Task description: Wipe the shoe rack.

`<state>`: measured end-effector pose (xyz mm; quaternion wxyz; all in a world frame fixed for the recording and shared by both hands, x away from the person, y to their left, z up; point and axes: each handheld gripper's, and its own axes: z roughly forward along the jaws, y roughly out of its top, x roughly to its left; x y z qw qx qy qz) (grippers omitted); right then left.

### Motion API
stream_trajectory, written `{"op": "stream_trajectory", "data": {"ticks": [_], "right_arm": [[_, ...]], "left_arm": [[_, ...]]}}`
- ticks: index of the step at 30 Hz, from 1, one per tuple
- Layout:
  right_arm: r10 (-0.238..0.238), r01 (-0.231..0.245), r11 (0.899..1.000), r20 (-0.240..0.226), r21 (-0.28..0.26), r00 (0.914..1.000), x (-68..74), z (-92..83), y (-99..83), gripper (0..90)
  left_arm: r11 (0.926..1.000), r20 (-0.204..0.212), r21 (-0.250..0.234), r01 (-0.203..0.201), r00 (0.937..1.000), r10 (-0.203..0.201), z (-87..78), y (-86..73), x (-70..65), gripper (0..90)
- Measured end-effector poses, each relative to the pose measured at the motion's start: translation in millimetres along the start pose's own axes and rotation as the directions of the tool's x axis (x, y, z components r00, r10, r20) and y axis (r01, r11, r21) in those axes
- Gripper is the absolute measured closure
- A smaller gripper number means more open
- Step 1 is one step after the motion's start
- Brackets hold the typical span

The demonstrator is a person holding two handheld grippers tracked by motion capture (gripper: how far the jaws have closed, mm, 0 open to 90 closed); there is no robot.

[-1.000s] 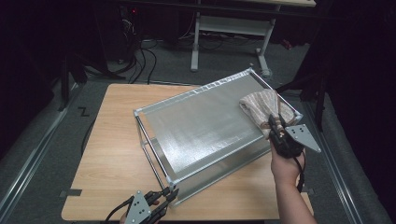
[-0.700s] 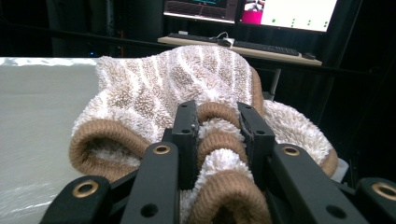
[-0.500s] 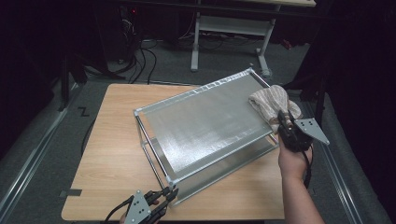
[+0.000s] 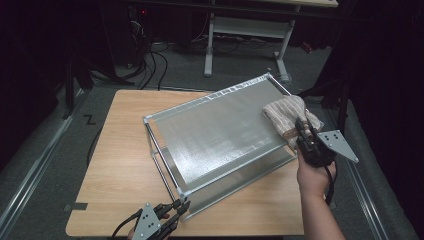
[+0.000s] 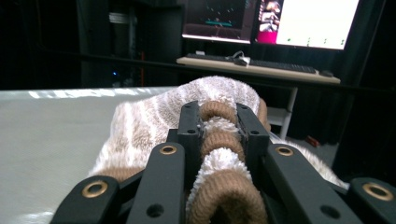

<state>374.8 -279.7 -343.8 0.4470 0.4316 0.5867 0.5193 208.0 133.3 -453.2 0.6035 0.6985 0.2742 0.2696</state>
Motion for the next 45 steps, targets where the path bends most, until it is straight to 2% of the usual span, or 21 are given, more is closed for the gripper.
{"op": "stream_trajectory", "data": {"ticks": [4,9,13,16,22,25,30,34,38,45], "right_arm": [[-0.008,0.008,1.000,-0.014,-0.013,0.9999,4.2,-4.9,6.5,76.2],[0.009,-0.008,1.000,-0.031,0.029,0.9995,4.9,-3.2,3.1,71.9],[0.031,-0.029,0.998,-0.043,0.060,0.9986,2.0,0.1,-2.0,59.9],[0.046,-0.043,0.998,-0.049,0.056,0.9978,-1.4,1.3,-2.5,49.4],[0.048,-0.042,0.996,-0.072,0.078,0.9963,-3.1,6.6,-6.3,42.1],[0.044,-0.037,0.995,-0.076,0.095,0.9961,-1.8,9.1,-12.6,46.1],[0.062,-0.054,0.995,-0.089,0.086,0.9941,-1.3,10.4,-20.1,63.3],[0.031,-0.024,0.996,-0.076,0.082,0.9966,2.2,10.6,-20.2,72.9],[0.010,-0.007,0.998,-0.060,0.063,0.9982,5.2,8.7,-19.6,75.4],[0.002,-0.003,1.000,-0.070,-0.018,0.9976,9.9,-6.1,-6.0,75.8]], "left_arm": [[1.0000,-0.002,-0.001,0.004,1.0000,-0.004,-0.3,-0.1,0.8,79.9],[1.0000,-0.002,-0.003,0.006,1.0000,-0.006,-0.2,-0.2,0.8,79.9],[1.0000,-0.001,-0.002,0.007,1.0000,-0.007,-0.2,-0.3,0.8,80.0],[1.0000,-0.001,-0.003,0.007,1.0000,-0.007,-0.2,-0.3,0.8,79.9],[1.0000,-0.001,-0.003,0.006,1.0000,-0.006,-0.2,-0.3,0.8,79.9],[1.0000,-0.002,-0.002,0.004,1.0000,-0.004,-0.3,-0.2,0.9,79.9],[1.0000,-0.002,-0.002,0.004,1.0000,-0.004,-0.4,-0.2,0.8,79.9],[1.0000,-0.003,-0.002,0.003,1.0000,-0.003,-0.4,-0.2,0.8,79.9],[1.0000,-0.005,-0.002,0.002,1.0000,-0.002,-0.3,-0.2,0.5,79.9],[1.0000,-0.004,-0.005,0.005,1.0000,-0.005,0.0,-0.7,0.8,79.9]]}}
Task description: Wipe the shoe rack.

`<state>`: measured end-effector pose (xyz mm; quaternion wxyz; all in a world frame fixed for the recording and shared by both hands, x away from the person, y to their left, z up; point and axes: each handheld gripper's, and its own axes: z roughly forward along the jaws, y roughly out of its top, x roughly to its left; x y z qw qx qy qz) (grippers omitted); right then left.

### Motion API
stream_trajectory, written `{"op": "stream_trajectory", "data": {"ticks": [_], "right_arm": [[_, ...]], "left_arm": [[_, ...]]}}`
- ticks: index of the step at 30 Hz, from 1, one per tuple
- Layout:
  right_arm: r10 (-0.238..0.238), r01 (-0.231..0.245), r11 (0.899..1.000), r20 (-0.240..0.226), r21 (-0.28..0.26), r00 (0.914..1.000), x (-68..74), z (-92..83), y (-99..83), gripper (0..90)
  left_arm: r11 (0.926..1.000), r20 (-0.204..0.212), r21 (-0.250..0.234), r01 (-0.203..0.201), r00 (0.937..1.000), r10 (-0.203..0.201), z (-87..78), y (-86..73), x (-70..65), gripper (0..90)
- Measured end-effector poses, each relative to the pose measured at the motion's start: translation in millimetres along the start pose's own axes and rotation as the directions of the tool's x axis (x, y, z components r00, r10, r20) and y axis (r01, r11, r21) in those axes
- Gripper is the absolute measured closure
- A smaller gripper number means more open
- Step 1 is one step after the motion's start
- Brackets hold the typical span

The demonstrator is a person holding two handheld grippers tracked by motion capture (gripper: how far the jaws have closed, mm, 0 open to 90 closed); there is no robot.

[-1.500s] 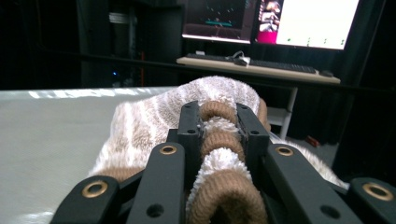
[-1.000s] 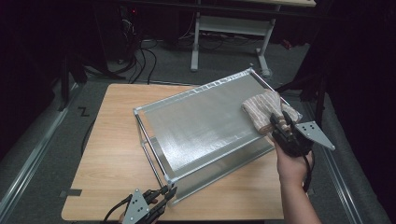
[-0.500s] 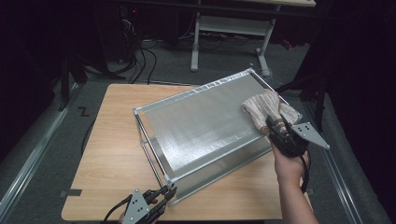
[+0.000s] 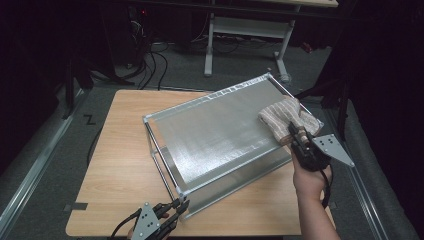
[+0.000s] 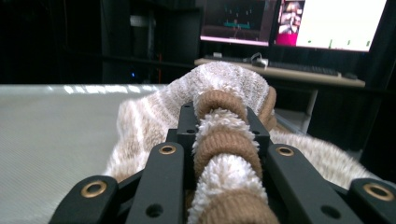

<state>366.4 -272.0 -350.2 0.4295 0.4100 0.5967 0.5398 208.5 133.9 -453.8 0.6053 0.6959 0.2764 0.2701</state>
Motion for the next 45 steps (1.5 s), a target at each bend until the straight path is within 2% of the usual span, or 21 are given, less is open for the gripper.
{"op": "stream_trajectory", "data": {"ticks": [6,11,21,26,30,38,41,45], "right_arm": [[-0.006,0.006,0.999,-0.015,-0.048,0.9999,1.4,-17.1,17.5,75.8],[-0.010,0.008,0.997,-0.022,-0.077,0.9997,2.1,-37.4,23.4,75.8],[-0.009,0.007,0.997,-0.027,-0.073,0.9996,1.8,-94.4,7.9,75.8],[0.008,-0.010,0.998,-0.030,-0.064,0.9995,3.5,-118.4,-3.7,75.8],[0.008,-0.008,1.000,-0.019,-0.025,0.9998,6.0,-123.1,-21.8,75.8],[0.030,-0.031,0.994,0.011,0.101,0.9995,4.6,-106.2,-71.4,75.6],[0.039,-0.041,0.988,0.011,0.152,0.9992,3.6,-99.0,-92.9,75.1],[0.010,-0.011,0.967,0.003,0.255,0.9999,3.3,-87.2,-112.6,74.5]], "left_arm": [[1.0000,-0.003,0.001,-0.005,1.0000,0.005,0.0,0.2,-0.1,79.9],[1.0000,-0.006,0.000,-0.002,1.0000,0.002,0.3,0.0,0.8,79.9],[1.0000,-0.024,0.001,0.001,0.9997,-0.001,1.2,0.0,7.0,79.9],[1.0000,-0.034,0.002,0.005,0.9994,-0.005,2.1,0.1,9.4,80.0],[0.9999,-0.038,0.002,0.011,0.9992,-0.011,2.6,0.1,11.0,80.1],[0.9999,-0.041,-0.001,0.011,0.9991,-0.011,2.9,-0.1,12.7,80.2],[0.9999,-0.040,-0.002,0.016,0.9991,-0.016,2.9,-0.3,13.0,80.2],[0.9999,-0.045,0.002,0.014,0.9989,-0.014,2.5,-0.2,14.5,80.2]]}}
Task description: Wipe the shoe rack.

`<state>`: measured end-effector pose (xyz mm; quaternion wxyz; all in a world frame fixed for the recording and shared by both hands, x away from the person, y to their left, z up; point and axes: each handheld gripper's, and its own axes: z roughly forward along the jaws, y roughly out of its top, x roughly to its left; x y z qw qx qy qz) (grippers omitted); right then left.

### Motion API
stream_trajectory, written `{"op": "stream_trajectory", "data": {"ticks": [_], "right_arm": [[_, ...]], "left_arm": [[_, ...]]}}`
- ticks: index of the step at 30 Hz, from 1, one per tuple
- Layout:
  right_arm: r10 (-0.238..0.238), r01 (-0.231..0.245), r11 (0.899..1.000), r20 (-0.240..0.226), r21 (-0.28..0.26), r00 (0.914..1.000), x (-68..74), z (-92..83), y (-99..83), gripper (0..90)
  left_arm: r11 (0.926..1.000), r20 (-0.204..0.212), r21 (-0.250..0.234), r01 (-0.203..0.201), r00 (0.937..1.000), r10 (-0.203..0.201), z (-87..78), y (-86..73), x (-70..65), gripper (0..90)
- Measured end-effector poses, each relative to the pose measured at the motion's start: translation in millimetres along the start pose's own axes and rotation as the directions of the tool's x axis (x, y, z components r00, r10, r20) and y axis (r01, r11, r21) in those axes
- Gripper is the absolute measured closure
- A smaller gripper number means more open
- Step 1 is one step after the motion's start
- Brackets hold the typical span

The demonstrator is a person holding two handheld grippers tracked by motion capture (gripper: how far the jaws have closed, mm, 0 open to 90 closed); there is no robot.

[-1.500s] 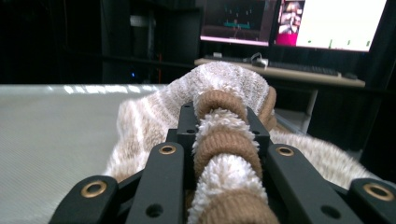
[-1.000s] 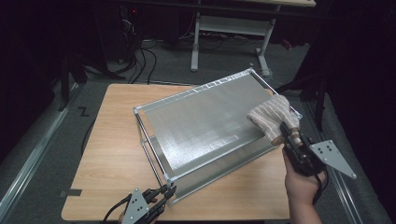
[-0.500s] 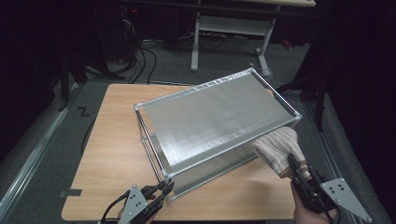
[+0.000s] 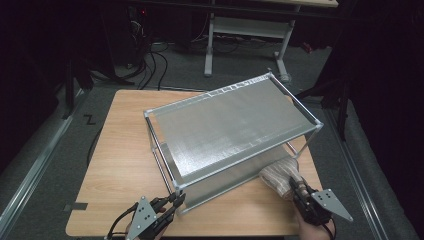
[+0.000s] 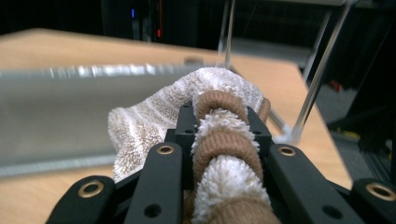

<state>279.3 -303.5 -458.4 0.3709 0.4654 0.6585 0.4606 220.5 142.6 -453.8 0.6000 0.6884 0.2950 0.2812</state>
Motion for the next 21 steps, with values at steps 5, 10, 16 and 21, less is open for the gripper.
{"op": "stream_trajectory", "data": {"ticks": [5,10,16,21], "right_arm": [[0.001,-0.001,0.998,0.002,0.065,1.0000,-1.1,11.7,-11.6,74.0],[0.006,-0.005,0.992,-0.014,0.130,0.9999,1.0,20.0,-19.0,71.8],[0.000,0.007,0.985,-0.041,0.171,0.9992,5.5,24.9,-24.1,69.3],[0.004,0.007,0.984,-0.063,0.178,0.9980,8.2,25.0,-24.6,66.9]], "left_arm": [[1.0000,-0.013,0.001,0.005,0.9999,-0.005,-1.1,0.0,5.3,80.2],[0.9999,-0.039,0.005,0.016,0.9991,-0.016,-3.9,0.0,15.5,80.3],[0.9995,-0.106,0.012,0.029,0.9939,-0.028,-10.8,-0.9,36.6,80.2],[0.9983,-0.181,0.018,0.055,0.9821,-0.051,-21.3,-2.4,61.7,80.2]]}}
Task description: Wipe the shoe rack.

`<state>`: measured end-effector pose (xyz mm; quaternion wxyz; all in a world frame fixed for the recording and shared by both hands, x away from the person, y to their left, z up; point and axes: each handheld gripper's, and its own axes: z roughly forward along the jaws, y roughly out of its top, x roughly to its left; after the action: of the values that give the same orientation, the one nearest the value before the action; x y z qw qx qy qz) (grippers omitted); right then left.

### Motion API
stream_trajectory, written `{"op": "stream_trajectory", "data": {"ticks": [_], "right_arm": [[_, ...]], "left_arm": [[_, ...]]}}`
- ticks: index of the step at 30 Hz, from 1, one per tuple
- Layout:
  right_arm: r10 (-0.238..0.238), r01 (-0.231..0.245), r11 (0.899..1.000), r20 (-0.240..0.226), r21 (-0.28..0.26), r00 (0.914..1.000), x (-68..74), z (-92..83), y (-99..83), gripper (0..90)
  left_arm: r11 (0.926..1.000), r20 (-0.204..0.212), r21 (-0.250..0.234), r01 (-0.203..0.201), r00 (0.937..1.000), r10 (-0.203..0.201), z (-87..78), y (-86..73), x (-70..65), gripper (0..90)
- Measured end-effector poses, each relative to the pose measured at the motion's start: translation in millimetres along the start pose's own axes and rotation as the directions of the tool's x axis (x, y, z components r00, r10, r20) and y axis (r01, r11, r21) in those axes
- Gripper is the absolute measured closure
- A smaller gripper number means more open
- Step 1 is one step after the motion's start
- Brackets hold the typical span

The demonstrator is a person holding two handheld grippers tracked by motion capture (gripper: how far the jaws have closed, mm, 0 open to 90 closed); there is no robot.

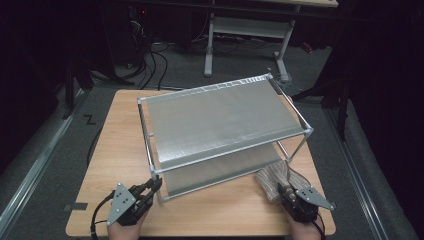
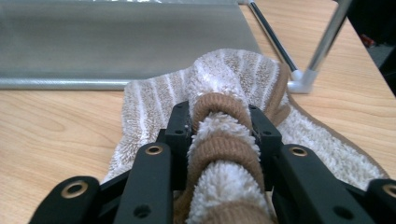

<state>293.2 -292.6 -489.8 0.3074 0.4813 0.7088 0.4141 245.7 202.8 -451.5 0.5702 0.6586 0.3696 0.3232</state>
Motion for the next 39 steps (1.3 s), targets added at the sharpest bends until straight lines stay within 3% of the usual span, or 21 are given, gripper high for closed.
{"op": "stream_trajectory", "data": {"ticks": [3,6,13,19,22,25,29,34,39], "right_arm": [[0.005,-0.005,1.000,-0.013,0.009,0.9999,0.6,0.0,-0.4,64.5],[0.015,-0.015,1.000,-0.026,0.003,0.9995,0.2,-1.7,0.0,58.5],[0.005,-0.006,0.999,-0.018,-0.032,0.9998,1.5,-9.8,3.1,49.8],[0.000,0.000,1.000,-0.032,-0.002,0.9995,1.8,-6.2,1.5,44.3],[0.010,-0.009,1.000,-0.050,0.029,0.9987,2.1,-1.6,-0.6,42.0],[0.027,-0.028,1.000,-0.051,-0.012,0.9983,1.4,-5.3,4.3,41.5],[-0.001,0.000,1.000,-0.049,-0.022,0.9988,5.4,-4.7,10.8,42.0],[-0.039,0.040,0.998,-0.031,0.040,0.9988,10.1,2.2,4.4,41.6],[-0.010,0.016,0.993,-0.049,0.119,0.9987,3.3,11.5,-2.8,42.7]], "left_arm": [[0.9995,-0.020,0.011,0.029,0.9994,-0.029,-3.2,0.0,16.0,79.6],[0.9997,-0.058,0.019,0.016,0.9982,-0.015,-6.0,0.2,26.0,79.5],[0.9986,-0.109,0.025,0.046,0.9931,-0.043,-10.4,-0.2,48.2,77.6],[0.9977,-0.146,0.017,0.065,0.9874,-0.062,-12.3,-1.7,61.6,73.8],[0.9964,-0.150,0.015,0.083,0.9855,-0.080,-13.0,-2.3,63.9,72.0],[0.9954,-0.151,0.023,0.093,0.9846,-0.088,-13.3,-3.5,62.7,70.3],[0.9955,-0.156,0.033,0.089,0.9842,-0.083,-12.9,-4.5,60.0,64.8],[0.9952,-0.165,0.054,0.081,0.9837,-0.072,-13.9,-7.6,58.9,63.5],[0.9957,-0.168,0.059,0.072,0.9839,-0.061,-13.9,-7.4,57.2,64.9]]}}
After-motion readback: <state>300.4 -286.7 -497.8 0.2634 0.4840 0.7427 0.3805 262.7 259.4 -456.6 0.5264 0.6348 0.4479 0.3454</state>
